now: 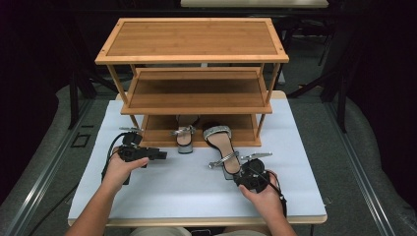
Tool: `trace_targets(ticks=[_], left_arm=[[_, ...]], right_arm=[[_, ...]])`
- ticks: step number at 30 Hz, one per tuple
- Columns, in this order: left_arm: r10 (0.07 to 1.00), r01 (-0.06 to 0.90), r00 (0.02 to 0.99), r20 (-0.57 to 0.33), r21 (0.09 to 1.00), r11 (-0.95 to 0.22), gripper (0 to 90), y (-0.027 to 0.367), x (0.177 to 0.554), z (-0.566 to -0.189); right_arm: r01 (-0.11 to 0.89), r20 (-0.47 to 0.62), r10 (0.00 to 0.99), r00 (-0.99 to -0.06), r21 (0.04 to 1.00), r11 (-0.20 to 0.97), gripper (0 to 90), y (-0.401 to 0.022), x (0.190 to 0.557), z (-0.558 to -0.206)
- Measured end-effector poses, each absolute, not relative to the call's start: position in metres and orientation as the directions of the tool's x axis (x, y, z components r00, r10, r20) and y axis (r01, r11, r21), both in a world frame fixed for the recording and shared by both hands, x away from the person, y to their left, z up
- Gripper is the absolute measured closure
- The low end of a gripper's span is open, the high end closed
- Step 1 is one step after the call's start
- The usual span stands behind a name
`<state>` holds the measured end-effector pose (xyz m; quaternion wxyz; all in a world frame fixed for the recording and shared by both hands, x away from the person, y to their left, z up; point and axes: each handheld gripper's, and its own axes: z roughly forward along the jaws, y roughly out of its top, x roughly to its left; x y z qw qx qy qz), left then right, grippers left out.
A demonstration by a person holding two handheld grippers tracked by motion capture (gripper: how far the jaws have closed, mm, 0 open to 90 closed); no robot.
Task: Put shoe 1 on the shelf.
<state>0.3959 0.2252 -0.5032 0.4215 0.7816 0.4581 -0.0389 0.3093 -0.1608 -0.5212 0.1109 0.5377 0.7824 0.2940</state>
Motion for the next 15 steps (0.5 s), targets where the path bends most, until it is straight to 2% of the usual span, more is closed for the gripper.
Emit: trace_targets(ticks=[1,3,5,6,8,12,15], left_arm=[[0.684,0.749,0.576,-0.448,0.623,-0.224,46.0,0.225,0.396,-0.503],[0.683,0.749,0.577,-0.448,0.623,-0.225,46.0,0.225,0.396,-0.503],[0.682,0.750,0.577,-0.449,0.622,-0.224,46.0,0.224,0.395,-0.503],[0.682,0.750,0.578,-0.448,0.622,-0.228,46.0,0.224,0.395,-0.503],[0.682,0.750,0.577,-0.449,0.622,-0.225,46.0,0.224,0.395,-0.503],[0.684,0.751,0.576,-0.448,0.621,-0.225,46.0,0.225,0.396,-0.504],[0.686,0.752,0.574,-0.448,0.620,-0.224,46.0,0.225,0.396,-0.504]], right_arm=[[0.775,0.147,0.904,-0.401,0.580,0.249,62.3,-0.160,0.309,-0.521],[0.774,0.171,0.884,-0.436,0.572,0.271,52.1,-0.158,0.311,-0.525],[0.764,0.162,0.866,-0.472,0.565,0.311,51.0,-0.155,0.312,-0.529],[0.751,0.123,0.869,-0.478,0.571,0.332,50.3,-0.152,0.312,-0.532],[0.736,0.079,0.881,-0.466,0.588,0.336,50.4,-0.149,0.312,-0.534],[0.731,0.123,0.861,-0.493,0.596,0.333,48.9,-0.151,0.316,-0.534],[0.721,0.114,0.862,-0.495,0.607,0.334,46.8,-0.148,0.315,-0.533]])
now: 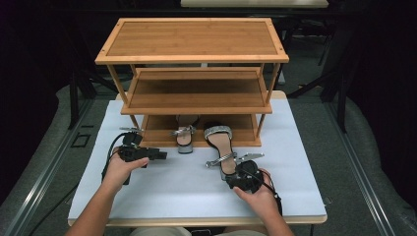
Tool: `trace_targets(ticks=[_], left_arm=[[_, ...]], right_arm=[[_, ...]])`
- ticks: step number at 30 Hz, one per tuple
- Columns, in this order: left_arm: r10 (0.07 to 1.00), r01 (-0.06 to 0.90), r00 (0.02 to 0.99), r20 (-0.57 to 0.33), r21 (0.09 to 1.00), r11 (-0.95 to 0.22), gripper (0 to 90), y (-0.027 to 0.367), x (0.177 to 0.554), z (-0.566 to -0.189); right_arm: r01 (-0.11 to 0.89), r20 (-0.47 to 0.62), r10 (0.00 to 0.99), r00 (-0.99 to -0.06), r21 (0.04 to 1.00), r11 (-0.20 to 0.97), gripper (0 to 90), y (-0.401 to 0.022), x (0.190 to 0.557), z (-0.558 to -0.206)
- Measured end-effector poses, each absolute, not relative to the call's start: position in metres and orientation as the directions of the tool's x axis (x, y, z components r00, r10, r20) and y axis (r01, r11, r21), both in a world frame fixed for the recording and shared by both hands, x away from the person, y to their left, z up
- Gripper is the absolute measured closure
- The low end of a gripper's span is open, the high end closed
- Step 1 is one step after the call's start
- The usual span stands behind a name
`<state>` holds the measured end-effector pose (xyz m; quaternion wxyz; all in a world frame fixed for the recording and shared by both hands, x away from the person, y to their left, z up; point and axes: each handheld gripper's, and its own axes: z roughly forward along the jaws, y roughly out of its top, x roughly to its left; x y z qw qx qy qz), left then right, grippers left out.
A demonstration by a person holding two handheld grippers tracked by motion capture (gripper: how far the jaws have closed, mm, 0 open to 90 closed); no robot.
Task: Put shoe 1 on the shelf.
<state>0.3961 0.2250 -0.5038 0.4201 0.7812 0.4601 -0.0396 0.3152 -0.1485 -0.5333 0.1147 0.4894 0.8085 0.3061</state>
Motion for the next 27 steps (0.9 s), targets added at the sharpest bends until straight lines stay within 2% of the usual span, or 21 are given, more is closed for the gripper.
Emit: trace_targets(ticks=[6,16,17,18,19,23,24,25,27], left_arm=[[0.684,0.750,0.576,-0.447,0.622,-0.225,46.0,0.225,0.396,-0.504],[0.687,0.754,0.570,-0.450,0.619,-0.219,46.0,0.225,0.396,-0.505],[0.687,0.754,0.570,-0.450,0.618,-0.221,46.0,0.224,0.396,-0.505],[0.685,0.754,0.571,-0.452,0.620,-0.219,46.0,0.224,0.397,-0.505],[0.685,0.753,0.573,-0.450,0.619,-0.223,46.0,0.224,0.397,-0.506],[0.687,0.755,0.572,-0.449,0.615,-0.226,46.0,0.225,0.397,-0.506],[0.688,0.756,0.568,-0.451,0.616,-0.221,46.0,0.225,0.397,-0.506],[0.692,0.756,0.566,-0.448,0.616,-0.220,46.0,0.225,0.397,-0.505],[0.691,0.755,0.567,-0.448,0.618,-0.219,46.0,0.226,0.397,-0.506]], right_arm=[[0.713,0.143,0.846,-0.513,0.620,0.328,42.7,-0.144,0.321,-0.532],[0.721,0.170,0.858,-0.485,0.633,0.282,43.1,-0.148,0.329,-0.522],[0.720,0.204,0.838,-0.506,0.634,0.281,43.2,-0.149,0.332,-0.521],[0.722,0.207,0.840,-0.502,0.635,0.276,43.2,-0.148,0.335,-0.520],[0.721,0.161,0.867,-0.472,0.637,0.274,43.3,-0.146,0.336,-0.519],[0.739,0.249,0.842,-0.480,0.631,0.235,43.5,-0.146,0.350,-0.516],[0.735,0.191,0.873,-0.449,0.634,0.239,43.5,-0.142,0.351,-0.517],[0.739,0.182,0.877,-0.445,0.628,0.245,43.5,-0.140,0.354,-0.517],[0.744,0.216,0.852,-0.476,0.616,0.260,43.5,-0.139,0.359,-0.519]])
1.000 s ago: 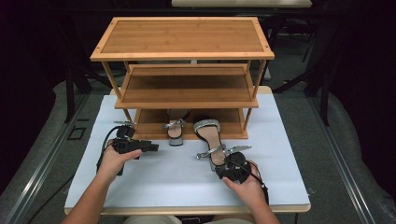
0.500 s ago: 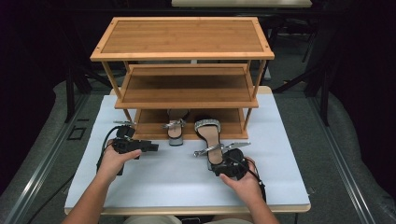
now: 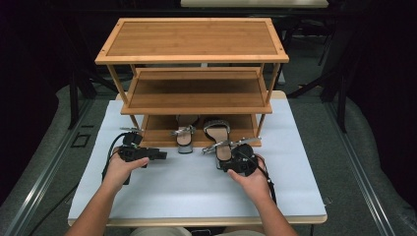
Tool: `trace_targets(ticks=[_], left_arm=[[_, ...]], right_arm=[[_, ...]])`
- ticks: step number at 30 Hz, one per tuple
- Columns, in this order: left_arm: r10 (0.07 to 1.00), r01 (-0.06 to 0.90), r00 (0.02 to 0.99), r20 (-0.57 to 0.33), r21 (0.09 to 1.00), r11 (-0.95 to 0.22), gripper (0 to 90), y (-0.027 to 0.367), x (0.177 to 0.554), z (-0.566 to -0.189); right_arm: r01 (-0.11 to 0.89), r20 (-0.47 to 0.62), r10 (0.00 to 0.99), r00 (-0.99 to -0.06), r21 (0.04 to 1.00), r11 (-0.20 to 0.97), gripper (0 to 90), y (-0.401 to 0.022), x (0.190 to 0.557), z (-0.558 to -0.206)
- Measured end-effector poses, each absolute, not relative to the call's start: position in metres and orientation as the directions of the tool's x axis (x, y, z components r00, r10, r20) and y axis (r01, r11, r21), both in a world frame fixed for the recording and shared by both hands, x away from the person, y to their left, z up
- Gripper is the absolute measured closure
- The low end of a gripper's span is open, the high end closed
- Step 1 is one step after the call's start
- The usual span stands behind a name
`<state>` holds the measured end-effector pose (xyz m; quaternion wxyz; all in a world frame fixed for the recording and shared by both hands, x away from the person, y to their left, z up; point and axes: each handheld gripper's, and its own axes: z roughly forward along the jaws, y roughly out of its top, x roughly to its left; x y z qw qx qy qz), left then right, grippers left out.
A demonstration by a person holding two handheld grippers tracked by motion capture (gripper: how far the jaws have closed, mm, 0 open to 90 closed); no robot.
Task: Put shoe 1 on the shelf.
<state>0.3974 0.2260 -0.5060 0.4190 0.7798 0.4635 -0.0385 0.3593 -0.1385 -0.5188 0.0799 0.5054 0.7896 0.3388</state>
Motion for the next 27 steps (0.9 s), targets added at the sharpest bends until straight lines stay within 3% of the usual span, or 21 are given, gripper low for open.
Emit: trace_targets(ticks=[10,27], left_arm=[[0.696,0.765,0.556,-0.456,0.609,-0.212,46.0,0.228,0.399,-0.509],[0.707,0.767,0.545,-0.451,0.608,-0.204,46.2,0.231,0.401,-0.514]], right_arm=[[0.756,0.220,0.879,-0.423,0.620,0.209,43.6,-0.129,0.384,-0.516],[0.744,0.174,0.883,-0.436,0.622,0.244,44.9,-0.122,0.423,-0.515]])
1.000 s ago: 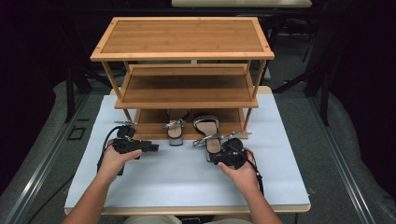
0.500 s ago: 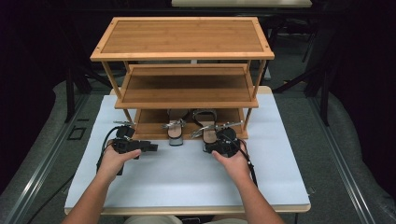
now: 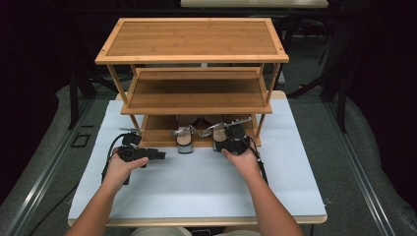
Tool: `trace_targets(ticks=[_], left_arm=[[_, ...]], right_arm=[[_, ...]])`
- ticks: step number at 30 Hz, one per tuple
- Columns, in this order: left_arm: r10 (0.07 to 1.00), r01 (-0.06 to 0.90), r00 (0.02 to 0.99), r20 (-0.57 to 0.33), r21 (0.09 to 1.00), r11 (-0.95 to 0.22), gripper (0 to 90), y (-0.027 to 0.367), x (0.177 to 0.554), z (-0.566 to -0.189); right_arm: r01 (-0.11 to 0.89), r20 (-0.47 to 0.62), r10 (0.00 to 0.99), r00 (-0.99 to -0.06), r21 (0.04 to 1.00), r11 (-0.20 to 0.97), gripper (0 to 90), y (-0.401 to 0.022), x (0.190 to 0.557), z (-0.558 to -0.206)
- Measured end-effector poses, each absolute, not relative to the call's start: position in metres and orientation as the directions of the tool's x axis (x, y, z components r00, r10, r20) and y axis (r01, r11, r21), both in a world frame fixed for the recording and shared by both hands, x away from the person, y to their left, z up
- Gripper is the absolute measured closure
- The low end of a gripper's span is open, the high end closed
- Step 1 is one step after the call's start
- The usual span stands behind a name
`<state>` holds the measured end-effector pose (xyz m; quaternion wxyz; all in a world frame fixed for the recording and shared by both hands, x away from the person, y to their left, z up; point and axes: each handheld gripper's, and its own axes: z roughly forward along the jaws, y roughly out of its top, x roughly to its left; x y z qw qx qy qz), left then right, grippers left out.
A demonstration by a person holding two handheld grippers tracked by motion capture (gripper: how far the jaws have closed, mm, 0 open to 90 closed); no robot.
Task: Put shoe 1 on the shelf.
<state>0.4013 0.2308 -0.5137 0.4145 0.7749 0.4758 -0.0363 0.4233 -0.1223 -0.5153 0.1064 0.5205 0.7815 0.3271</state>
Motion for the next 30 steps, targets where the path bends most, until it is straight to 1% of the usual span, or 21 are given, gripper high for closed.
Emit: trace_targets(ticks=[1,3,5,7,10,14,20,25,27,30], left_arm=[[0.707,0.766,0.545,-0.450,0.609,-0.203,46.3,0.231,0.401,-0.514],[0.708,0.765,0.547,-0.447,0.611,-0.205,46.5,0.229,0.401,-0.514],[0.708,0.761,0.553,-0.439,0.612,-0.215,46.7,0.226,0.401,-0.516],[0.706,0.756,0.562,-0.430,0.613,-0.229,47.0,0.222,0.400,-0.517],[0.707,0.744,0.578,-0.408,0.620,-0.250,47.8,0.216,0.399,-0.519],[0.699,0.722,0.601,-0.387,0.637,-0.268,50.2,0.206,0.399,-0.521],[0.710,0.695,0.627,-0.321,0.642,-0.323,50.4,0.187,0.400,-0.525],[0.725,0.687,0.628,-0.283,0.638,-0.347,50.9,0.174,0.406,-0.528],[0.731,0.690,0.625,-0.273,0.630,-0.355,51.3,0.167,0.409,-0.527],[0.749,0.685,0.617,-0.242,0.633,-0.360,53.1,0.157,0.414,-0.526]], right_arm=[[0.742,0.179,0.873,-0.453,0.618,0.259,44.9,-0.122,0.424,-0.516],[0.743,0.167,0.883,-0.439,0.620,0.251,44.8,-0.120,0.423,-0.516],[0.745,0.182,0.884,-0.430,0.625,0.234,44.9,-0.119,0.422,-0.515],[0.745,0.200,0.877,-0.437,0.626,0.229,45.2,-0.117,0.421,-0.515],[0.738,0.179,0.882,-0.435,0.632,0.236,45.1,-0.115,0.421,-0.519],[0.735,0.206,0.875,-0.438,0.643,0.216,45.1,-0.116,0.419,-0.521],[0.727,0.193,0.883,-0.428,0.655,0.209,45.2,-0.112,0.416,-0.523],[0.723,0.204,0.873,-0.443,0.657,0.214,45.2,-0.113,0.415,-0.526],[0.713,0.187,0.877,-0.443,0.667,0.219,45.3,-0.114,0.415,-0.527],[0.712,0.198,0.872,-0.448,0.669,0.214,45.4,-0.115,0.415,-0.528]])
